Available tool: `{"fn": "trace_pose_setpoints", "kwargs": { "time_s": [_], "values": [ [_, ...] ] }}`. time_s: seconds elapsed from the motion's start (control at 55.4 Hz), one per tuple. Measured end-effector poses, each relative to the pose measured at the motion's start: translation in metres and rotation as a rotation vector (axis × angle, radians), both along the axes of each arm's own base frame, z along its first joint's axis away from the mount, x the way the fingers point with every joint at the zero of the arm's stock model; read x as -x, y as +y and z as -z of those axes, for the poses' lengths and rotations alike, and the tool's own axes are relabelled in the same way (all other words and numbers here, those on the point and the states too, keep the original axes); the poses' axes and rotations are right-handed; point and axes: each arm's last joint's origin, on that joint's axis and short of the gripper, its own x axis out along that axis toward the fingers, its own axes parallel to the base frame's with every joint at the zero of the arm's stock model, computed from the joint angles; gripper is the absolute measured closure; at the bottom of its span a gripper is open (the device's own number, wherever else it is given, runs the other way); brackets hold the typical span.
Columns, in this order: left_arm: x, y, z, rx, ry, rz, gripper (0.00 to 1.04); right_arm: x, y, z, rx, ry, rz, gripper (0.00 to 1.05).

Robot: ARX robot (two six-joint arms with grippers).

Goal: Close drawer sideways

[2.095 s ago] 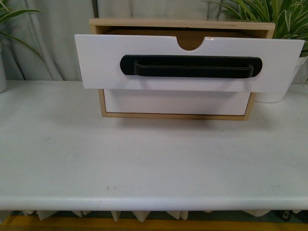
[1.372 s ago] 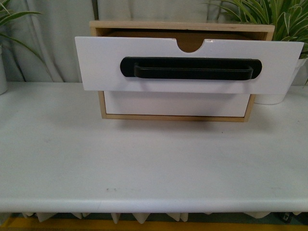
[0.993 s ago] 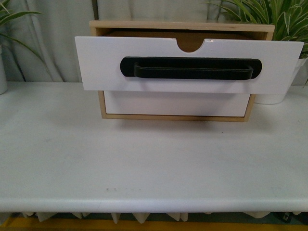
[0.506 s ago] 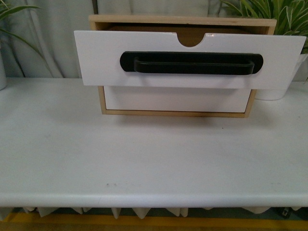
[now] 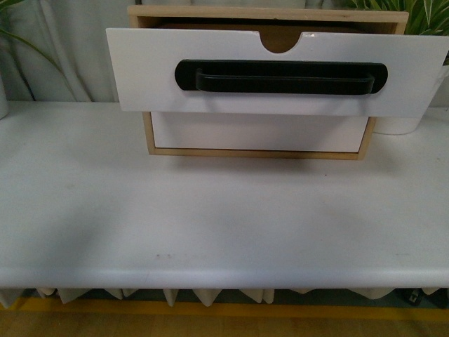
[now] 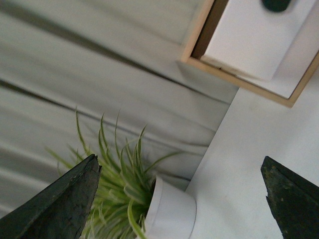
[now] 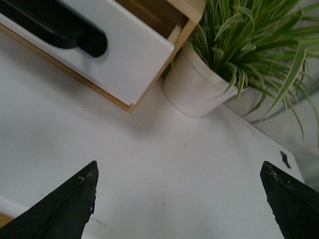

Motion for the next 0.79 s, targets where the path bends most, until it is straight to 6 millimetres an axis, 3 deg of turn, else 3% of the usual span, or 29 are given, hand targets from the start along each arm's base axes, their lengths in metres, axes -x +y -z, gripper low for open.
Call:
{"fn": "trace_pose_setpoints", "kwargs": {
  "time_s": [0.415, 0.795],
  "values": [
    [-0.05, -0.029, -0.013, -0.115, 0.043, 0.139, 0.06, -0.066, 0.004, -0.037, -0.028, 0.098, -0.08, 0.09],
    [-0.089, -0.052, -0.023, -0.19, 0.084, 0.228, 0.06, -0.103, 0.017, -0.045, 0.056, 0.212, -0.203, 0.09]
  ]
}}
